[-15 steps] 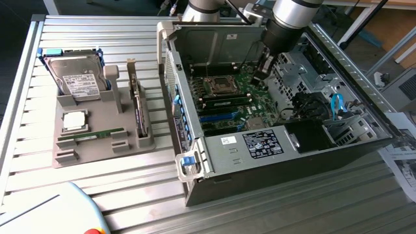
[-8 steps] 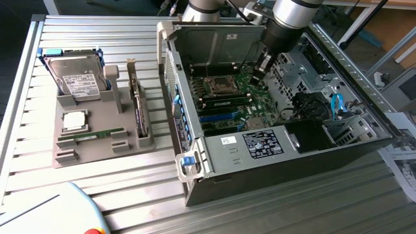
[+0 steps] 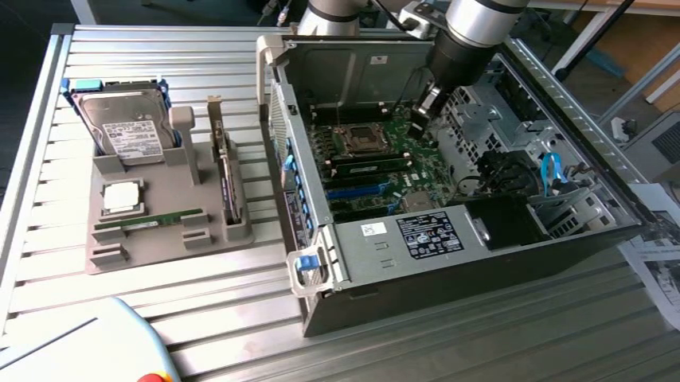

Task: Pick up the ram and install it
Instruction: 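Press down the ram until it locks into place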

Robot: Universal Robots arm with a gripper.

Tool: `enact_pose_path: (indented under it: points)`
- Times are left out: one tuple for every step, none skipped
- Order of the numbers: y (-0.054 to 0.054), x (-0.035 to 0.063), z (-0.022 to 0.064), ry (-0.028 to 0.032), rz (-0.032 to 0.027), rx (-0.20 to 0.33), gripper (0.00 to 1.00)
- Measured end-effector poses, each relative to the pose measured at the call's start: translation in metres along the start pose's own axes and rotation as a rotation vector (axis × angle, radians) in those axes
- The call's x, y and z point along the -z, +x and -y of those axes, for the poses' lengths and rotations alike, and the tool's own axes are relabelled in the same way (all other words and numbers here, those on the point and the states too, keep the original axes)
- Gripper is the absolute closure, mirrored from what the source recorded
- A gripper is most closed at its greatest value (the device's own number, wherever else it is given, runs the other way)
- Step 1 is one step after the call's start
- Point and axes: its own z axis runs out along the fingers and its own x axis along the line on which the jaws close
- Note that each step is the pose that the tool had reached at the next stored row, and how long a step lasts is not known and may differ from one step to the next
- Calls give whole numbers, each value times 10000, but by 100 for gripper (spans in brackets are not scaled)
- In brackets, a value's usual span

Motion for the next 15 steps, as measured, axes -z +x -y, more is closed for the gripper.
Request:
enact_pose_path:
  points:
    - [0, 0, 0, -2, 5, -143, 89]
    - [0, 0, 0, -5, 9, -293, 89]
    - [0, 0, 0, -8, 14, -436, 89]
    - [0, 0, 0, -10, 18, -602, 89]
    - [0, 0, 0, -13, 22, -742, 89]
    - [0, 0, 0, -16, 28, -903, 89]
    - [0, 0, 0, -18, 32, -1045, 89]
    - [0, 0, 0, -21, 36, -1211, 89]
    - [0, 0, 0, -24, 41, -1355, 89]
    - [0, 0, 0, -27, 47, -1544, 89]
    - [0, 0, 0, -30, 51, -1685, 89]
    - [0, 0, 0, -32, 55, -1832, 89]
    - [0, 0, 0, -34, 59, -1971, 89]
    - [0, 0, 0, -37, 64, -2122, 89]
    - [0, 0, 0, -40, 69, -2268, 89]
